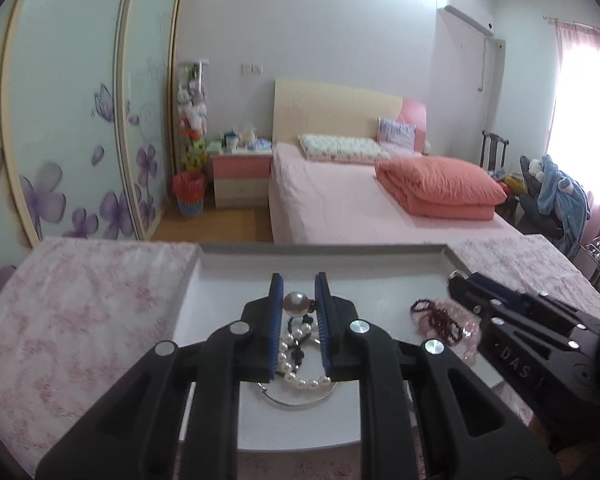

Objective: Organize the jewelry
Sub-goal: 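Carry the pearl earring and silver ring over the grey tray with both tools, then open the left tool to drop the earring while the right tool drops the ring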

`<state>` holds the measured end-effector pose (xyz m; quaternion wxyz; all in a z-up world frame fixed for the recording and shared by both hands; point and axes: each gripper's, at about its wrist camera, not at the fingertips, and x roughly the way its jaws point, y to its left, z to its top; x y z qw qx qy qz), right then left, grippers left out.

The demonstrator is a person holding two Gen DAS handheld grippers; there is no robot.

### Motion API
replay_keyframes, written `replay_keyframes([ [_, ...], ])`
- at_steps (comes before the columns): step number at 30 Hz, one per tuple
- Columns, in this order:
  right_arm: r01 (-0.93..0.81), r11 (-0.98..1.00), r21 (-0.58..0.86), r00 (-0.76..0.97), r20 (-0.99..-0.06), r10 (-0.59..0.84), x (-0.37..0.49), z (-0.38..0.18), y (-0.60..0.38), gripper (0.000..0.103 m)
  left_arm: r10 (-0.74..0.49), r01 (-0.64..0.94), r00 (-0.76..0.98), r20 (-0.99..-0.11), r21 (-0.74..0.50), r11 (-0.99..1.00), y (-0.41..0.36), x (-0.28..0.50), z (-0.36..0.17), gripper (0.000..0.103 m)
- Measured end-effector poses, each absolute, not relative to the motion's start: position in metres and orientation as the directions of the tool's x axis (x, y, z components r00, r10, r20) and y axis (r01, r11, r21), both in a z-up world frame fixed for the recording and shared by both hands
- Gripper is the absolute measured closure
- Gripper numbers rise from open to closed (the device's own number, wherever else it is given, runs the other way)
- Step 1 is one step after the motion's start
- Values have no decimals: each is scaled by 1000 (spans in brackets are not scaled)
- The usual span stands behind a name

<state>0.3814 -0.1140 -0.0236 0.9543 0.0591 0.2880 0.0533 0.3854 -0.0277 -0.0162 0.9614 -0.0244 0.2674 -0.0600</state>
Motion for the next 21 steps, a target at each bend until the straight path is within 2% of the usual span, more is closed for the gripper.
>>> replay_keyframes([
  [6, -67, 981, 183, 782, -601, 166, 392, -38, -114, 78, -137, 105, 821, -555, -89, 991, -27, 399, -30, 82],
  [7, -70, 980, 186, 779, -604, 170, 391, -39, -114, 68, -136, 103, 819, -557, -91, 991, -26, 400, -31, 75],
  [9, -62, 981, 185, 785, -598, 163, 389, -38, -115, 54, -134, 95, 819, -558, -98, 991, -25, 400, -32, 67],
  [21, -13, 983, 182, 824, -555, 113, 379, -23, -133, 54, -99, 51, 833, -545, -102, 993, -7, 391, -21, 66],
])
